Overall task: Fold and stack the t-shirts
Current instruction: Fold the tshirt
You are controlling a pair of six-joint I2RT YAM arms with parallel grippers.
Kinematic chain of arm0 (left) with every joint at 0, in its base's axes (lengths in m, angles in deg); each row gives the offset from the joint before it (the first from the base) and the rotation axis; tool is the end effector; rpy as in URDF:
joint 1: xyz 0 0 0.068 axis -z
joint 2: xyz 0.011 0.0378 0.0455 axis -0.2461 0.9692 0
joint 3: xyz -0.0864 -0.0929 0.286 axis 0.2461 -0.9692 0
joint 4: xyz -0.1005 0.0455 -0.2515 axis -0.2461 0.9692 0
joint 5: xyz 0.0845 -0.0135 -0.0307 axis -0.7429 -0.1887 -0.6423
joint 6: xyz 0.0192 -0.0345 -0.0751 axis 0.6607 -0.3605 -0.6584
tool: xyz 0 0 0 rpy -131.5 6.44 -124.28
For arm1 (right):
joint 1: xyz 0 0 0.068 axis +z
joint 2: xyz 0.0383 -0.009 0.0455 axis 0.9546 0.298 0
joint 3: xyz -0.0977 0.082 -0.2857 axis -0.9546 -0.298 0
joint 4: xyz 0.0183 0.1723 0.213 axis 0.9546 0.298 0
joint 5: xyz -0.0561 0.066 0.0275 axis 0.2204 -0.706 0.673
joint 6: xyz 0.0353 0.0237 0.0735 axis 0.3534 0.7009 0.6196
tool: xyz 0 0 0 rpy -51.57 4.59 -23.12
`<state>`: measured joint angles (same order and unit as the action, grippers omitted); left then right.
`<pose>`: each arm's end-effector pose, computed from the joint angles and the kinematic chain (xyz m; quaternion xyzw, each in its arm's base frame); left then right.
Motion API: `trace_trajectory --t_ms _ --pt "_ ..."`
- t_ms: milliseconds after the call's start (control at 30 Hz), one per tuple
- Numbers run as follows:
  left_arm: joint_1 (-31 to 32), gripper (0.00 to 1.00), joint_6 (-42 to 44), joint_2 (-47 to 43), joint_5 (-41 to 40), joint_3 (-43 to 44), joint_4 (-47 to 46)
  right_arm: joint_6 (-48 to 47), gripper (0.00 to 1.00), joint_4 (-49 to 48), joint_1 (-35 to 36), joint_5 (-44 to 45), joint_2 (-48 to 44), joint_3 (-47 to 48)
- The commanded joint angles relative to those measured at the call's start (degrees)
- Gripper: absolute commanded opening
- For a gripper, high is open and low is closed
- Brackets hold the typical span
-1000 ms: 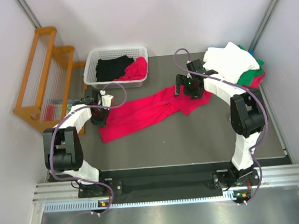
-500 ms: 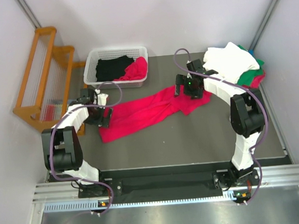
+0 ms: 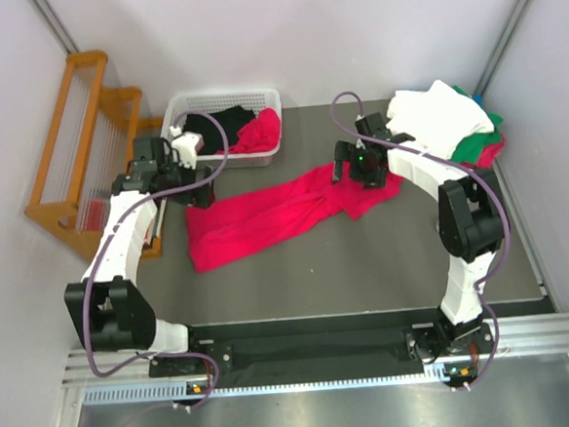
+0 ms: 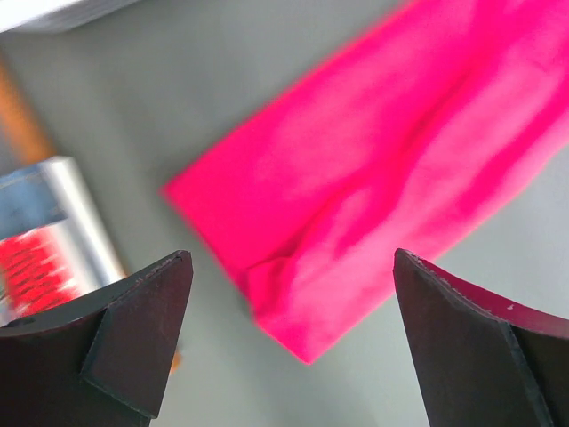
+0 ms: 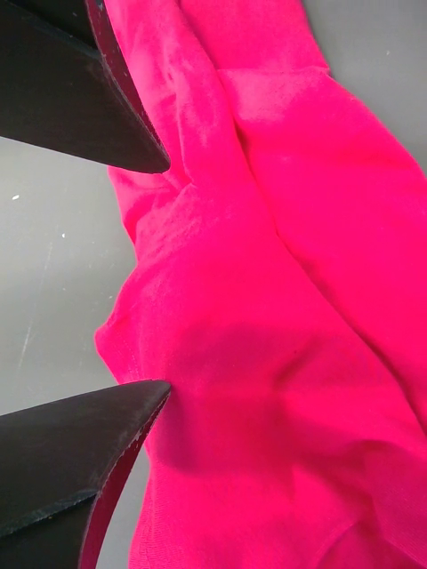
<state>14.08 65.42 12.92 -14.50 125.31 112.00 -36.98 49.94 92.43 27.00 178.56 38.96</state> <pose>0.3397 -0.0198 0.3213 0.1717 0.9145 -0.0855 0.3563 0.4297 0.1628 0.2180 0.0530 0.9567 0.1605 0.2370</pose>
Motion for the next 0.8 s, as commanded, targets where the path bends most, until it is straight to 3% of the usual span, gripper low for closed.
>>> trace_trajectory --t_ms 0,333,767 --pt "4.99 0.99 4.17 -3.46 4.88 -7.4 4.66 0.58 1.0 -1.98 0.62 0.48 0.17 0.41" --pt "5.35 0.99 7.7 -0.84 1.99 -17.53 3.88 1.19 1.0 -1.45 0.62 0.31 0.87 1.02" --pt "5.17 0.99 5.41 12.17 -1.96 -17.45 -4.46 1.19 1.0 -1.18 0.62 0.4 2.02 2.16"
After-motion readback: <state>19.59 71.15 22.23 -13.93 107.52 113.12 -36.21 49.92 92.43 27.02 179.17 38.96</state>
